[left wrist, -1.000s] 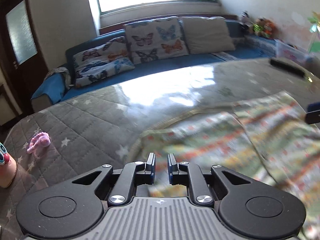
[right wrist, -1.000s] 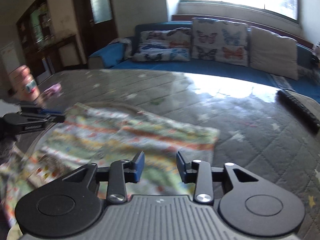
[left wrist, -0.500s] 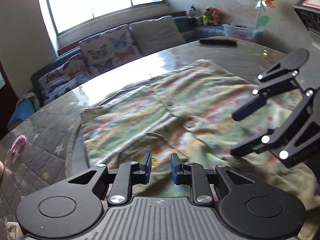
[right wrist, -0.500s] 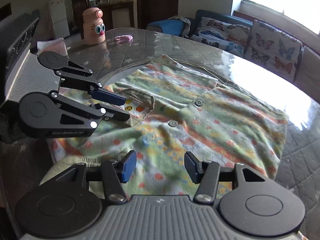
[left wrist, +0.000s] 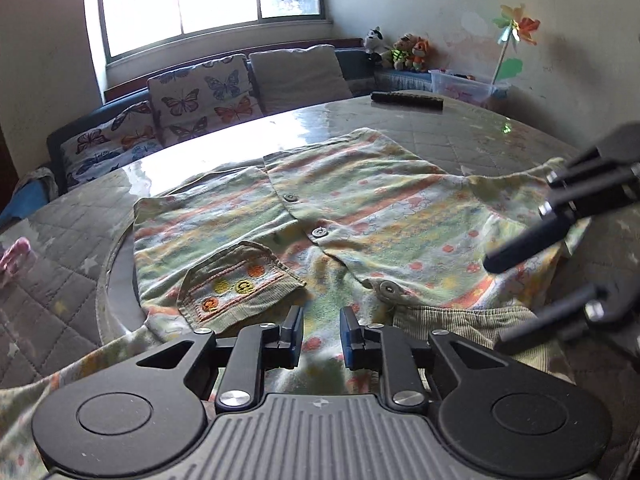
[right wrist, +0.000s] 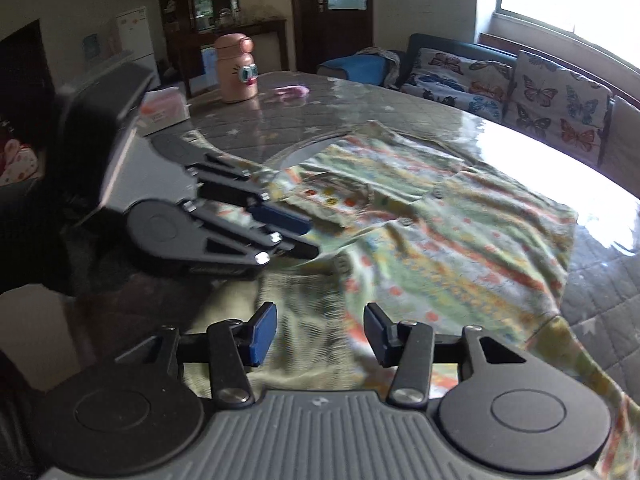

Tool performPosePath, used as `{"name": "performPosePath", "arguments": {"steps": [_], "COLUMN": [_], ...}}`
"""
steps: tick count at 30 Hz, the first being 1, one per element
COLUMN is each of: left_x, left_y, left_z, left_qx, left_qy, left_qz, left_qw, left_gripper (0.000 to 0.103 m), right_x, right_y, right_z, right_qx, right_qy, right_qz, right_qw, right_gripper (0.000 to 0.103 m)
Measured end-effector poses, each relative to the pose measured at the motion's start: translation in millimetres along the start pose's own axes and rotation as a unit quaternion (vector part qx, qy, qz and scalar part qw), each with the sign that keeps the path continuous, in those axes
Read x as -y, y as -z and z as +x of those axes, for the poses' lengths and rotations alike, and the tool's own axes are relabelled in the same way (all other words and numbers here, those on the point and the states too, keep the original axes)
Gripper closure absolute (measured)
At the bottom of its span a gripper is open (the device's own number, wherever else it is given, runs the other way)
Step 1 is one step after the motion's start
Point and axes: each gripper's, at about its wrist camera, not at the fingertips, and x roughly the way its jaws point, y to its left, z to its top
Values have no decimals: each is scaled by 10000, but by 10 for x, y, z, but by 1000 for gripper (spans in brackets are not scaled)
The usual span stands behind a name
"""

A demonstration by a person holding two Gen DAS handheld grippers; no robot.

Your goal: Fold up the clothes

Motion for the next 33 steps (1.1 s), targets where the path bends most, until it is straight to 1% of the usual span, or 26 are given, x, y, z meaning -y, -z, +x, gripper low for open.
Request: {"name": "performPosePath", "arguments": {"steps": [4, 7, 9, 11, 13, 16, 19, 23, 25, 28, 29, 31, 33], "left_x": [-52, -84, -93, -81, -45, 39, 163, 339, 398, 455, 461, 464, 451], "left_y": [12, 19, 20, 29, 44, 67, 88, 114, 126, 166, 175, 190, 192], "left_z": [-119, -233, -314, -394, -464, -539, -583, -497, -429, -380, -389, -425, -469], "left_qx": [110, 205, 271, 324, 364, 387, 374, 239, 118, -27, -37, -32, 30], "left_qy": [-62, -70, -75, -47, 2, 152, 394, 633, 700, 704, 725, 782, 724], "left_qz": [-202, -295, -305, -260, -170, -47, 136, 418, 526, 711, 741, 781, 793], "left_qw": [9997, 9993, 9991, 9991, 9992, 9991, 9984, 9968, 9961, 9950, 9946, 9939, 9942], "left_gripper": [82, 82, 82, 82, 82, 82, 80, 79, 71, 68, 67, 58, 55], "right_x": [-165, -238, -261, -239, -203, -61, 107, 250, 313, 358, 369, 390, 389], "right_y": [19, 40, 61, 84, 92, 76, 58, 71, 85, 111, 119, 136, 136], "right_z": [89, 193, 237, 244, 198, 66, -86, -207, -249, -244, -237, -223, -217], "right_qx": [-60, -123, -172, -195, -128, 91, 342, 552, 631, 654, 657, 662, 667], "right_qy": [-151, -52, 58, 71, 107, 25, -75, -93, -100, -114, -117, -123, -141], "right_qz": [-114, -227, -259, -114, 30, 501, 1019, 1419, 1600, 1741, 1775, 1843, 1853], "right_qw": [9998, 9997, 9995, 9997, 9999, 9987, 9942, 9883, 9851, 9825, 9819, 9806, 9803], "right_gripper": [66, 73, 81, 97, 98, 98, 99, 98, 99, 99, 99, 98, 98]}}
